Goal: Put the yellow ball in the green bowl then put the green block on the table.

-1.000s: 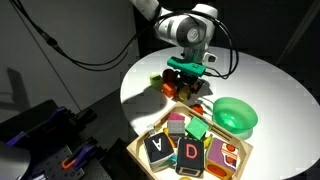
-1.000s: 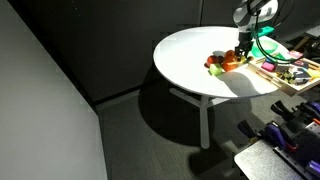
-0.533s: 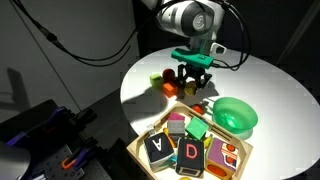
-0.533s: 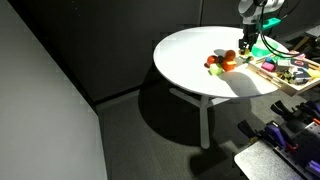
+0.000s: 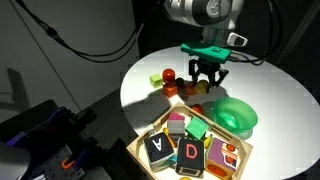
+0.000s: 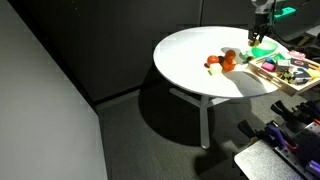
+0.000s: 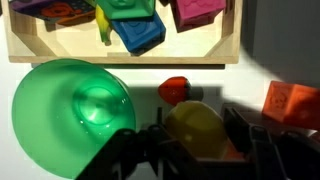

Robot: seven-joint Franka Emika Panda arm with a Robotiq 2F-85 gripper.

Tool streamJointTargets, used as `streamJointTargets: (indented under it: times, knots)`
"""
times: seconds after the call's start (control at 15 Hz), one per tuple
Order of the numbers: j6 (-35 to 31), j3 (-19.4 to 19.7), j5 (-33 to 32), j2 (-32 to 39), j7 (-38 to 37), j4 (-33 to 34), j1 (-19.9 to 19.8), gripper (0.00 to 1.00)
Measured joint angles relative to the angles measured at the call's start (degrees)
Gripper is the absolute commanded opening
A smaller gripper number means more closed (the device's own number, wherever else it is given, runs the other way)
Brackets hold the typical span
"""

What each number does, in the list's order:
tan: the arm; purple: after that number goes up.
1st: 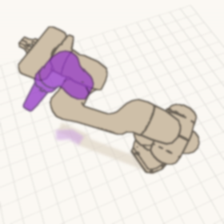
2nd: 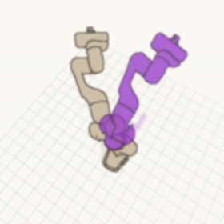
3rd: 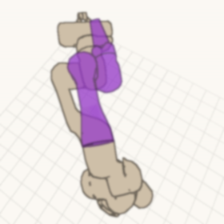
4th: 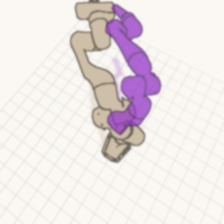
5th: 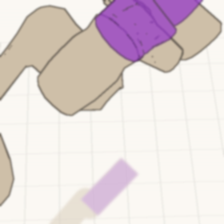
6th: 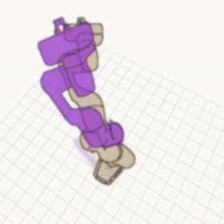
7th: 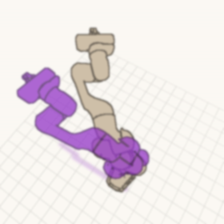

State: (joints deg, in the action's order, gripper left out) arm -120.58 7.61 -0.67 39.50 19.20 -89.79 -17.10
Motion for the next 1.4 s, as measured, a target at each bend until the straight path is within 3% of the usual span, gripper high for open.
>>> streamJointTargets:
  times: [0.8,1.27,1.33,1.4]
  knots:
    - [-0.7,0.5,3.6,-0.9,0.0,-0.1,-6.4,0.35]
    - [-6.1,0.8,4.5,-0.8,-0.1,-0.1,-7.4,0.35]
    - [-6.7,0.9,4.5,-0.8,-0.2,-0.1,-7.4,0.83]
    - [-7.2,1.1,4.5,-0.8,-0.3,-0.1,-7.4,0.86]
